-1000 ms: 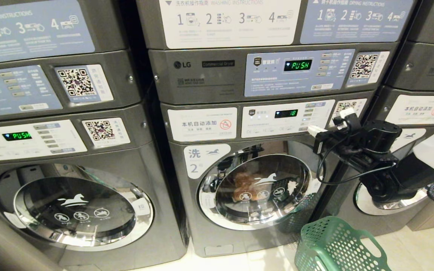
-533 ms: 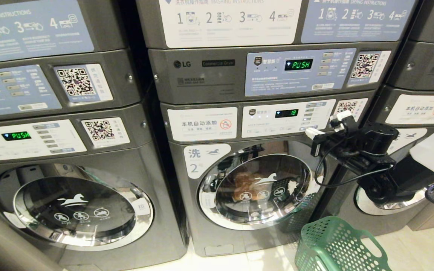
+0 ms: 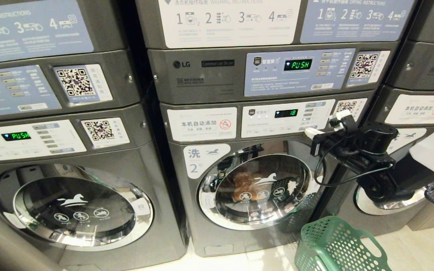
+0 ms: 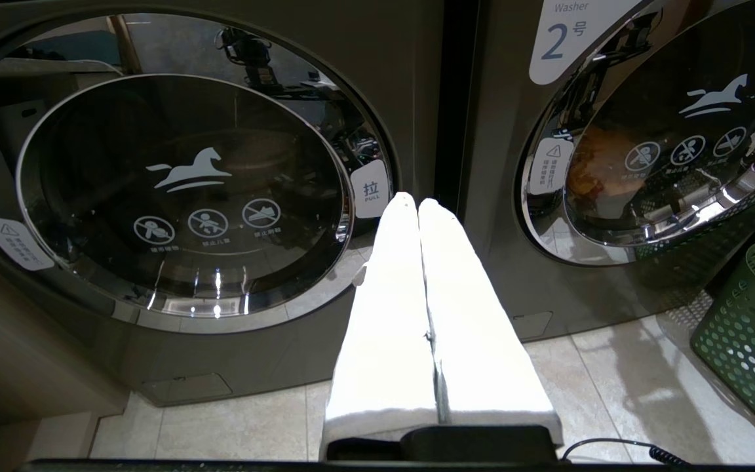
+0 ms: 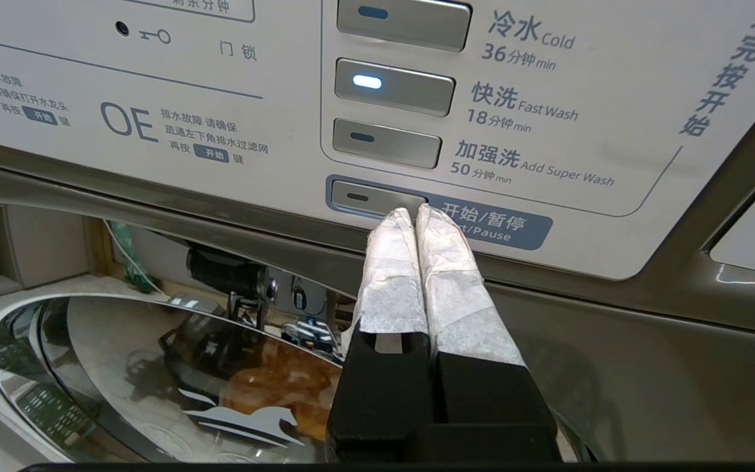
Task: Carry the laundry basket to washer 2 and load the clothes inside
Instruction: Press the washing machine switch
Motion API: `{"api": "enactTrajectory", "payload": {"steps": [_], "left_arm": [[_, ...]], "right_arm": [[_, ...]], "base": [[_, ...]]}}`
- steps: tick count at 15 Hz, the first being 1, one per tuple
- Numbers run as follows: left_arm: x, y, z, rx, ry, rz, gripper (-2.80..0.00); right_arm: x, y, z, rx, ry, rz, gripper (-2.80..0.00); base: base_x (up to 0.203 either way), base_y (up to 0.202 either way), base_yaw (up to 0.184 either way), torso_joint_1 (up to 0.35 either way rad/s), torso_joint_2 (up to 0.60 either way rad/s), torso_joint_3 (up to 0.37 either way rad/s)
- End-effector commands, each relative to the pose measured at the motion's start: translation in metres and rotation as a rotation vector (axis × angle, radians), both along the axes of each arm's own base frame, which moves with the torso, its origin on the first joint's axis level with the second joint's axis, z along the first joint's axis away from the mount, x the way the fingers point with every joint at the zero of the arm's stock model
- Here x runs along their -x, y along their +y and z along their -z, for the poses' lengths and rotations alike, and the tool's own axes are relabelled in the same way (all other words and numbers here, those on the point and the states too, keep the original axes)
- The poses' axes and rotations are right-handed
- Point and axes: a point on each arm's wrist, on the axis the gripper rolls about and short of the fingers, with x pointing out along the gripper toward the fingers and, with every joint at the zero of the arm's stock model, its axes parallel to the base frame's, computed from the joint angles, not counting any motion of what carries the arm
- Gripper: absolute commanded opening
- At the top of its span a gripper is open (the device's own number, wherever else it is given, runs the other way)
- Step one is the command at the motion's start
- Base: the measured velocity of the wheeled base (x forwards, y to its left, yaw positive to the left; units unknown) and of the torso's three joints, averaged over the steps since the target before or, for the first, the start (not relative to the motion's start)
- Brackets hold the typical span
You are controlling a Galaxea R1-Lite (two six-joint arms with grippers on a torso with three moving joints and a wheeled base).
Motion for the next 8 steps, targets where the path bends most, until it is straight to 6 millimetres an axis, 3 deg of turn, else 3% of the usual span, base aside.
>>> {"api": "enactTrajectory", "payload": {"steps": [1, 8], "left_arm": [[-0.0001, 0.0, 0.0, 0.0, 0.002, 0.0, -2.8], [-0.0001, 0.0, 0.0, 0.0, 0.002, 0.0, -2.8]], "right_arm": [[0.0029, -0.0012, -0.0056, 0.0, -0.02, 0.001, -2.8], [0.0065, -0.002, -0.0097, -0.001, -0.024, 0.005, -2.8]], "base": [[0.0, 0.0, 0.0, 0.0, 0.0, 0.0], [0.0, 0.0, 0.0, 0.0, 0.0, 0.0]]}}
